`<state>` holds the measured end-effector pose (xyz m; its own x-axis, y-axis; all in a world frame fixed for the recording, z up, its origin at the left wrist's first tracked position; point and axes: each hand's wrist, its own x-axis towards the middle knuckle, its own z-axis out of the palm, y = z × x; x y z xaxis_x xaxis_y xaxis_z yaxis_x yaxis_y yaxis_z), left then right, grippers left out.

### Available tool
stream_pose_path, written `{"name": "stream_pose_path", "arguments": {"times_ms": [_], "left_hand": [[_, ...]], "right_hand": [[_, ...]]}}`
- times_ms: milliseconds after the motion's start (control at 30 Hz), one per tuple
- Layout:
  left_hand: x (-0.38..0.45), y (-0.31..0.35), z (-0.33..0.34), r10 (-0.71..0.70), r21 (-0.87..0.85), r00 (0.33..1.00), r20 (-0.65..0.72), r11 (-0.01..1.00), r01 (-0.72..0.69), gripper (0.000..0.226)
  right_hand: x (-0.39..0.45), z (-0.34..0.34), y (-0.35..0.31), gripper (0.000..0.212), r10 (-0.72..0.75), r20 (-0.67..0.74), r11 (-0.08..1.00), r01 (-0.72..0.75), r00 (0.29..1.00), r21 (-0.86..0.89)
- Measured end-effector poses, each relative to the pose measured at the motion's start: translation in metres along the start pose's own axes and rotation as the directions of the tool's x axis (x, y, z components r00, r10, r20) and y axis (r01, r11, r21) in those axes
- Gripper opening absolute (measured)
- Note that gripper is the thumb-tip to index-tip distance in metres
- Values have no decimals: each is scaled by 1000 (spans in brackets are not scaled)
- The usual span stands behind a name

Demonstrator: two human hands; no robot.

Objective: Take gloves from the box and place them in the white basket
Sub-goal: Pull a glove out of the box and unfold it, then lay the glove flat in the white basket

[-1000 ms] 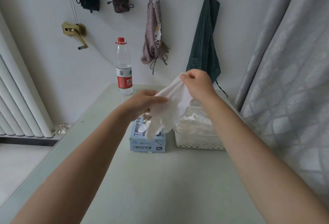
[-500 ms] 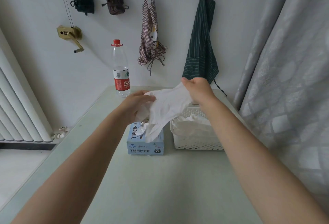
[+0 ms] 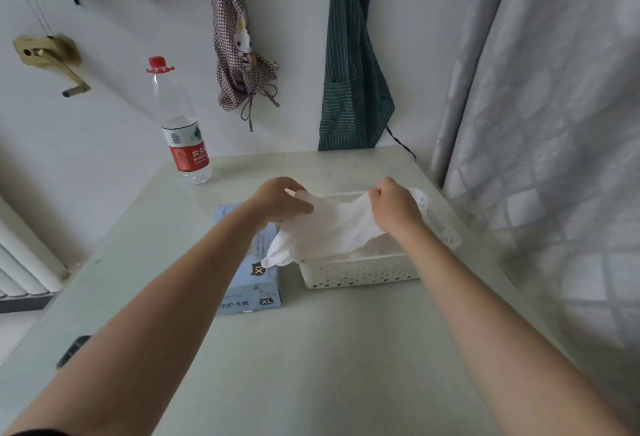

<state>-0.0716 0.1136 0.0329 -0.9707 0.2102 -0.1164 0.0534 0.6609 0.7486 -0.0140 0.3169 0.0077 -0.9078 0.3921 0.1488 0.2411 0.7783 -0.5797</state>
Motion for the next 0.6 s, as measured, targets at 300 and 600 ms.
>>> {"name": "stream_pose_path", "arguments": {"times_ms": [300,600], "left_hand": [[9,18,50,399,467,916,-48,819,-332,20],[-4,19,82,69,587,912,404,745,-317,73]], "right_hand": [[12,-9,53,18,-101,-78,910,61,992,-410],[10,-12,61,42,-136,-6,786,104,991,-609]]}}
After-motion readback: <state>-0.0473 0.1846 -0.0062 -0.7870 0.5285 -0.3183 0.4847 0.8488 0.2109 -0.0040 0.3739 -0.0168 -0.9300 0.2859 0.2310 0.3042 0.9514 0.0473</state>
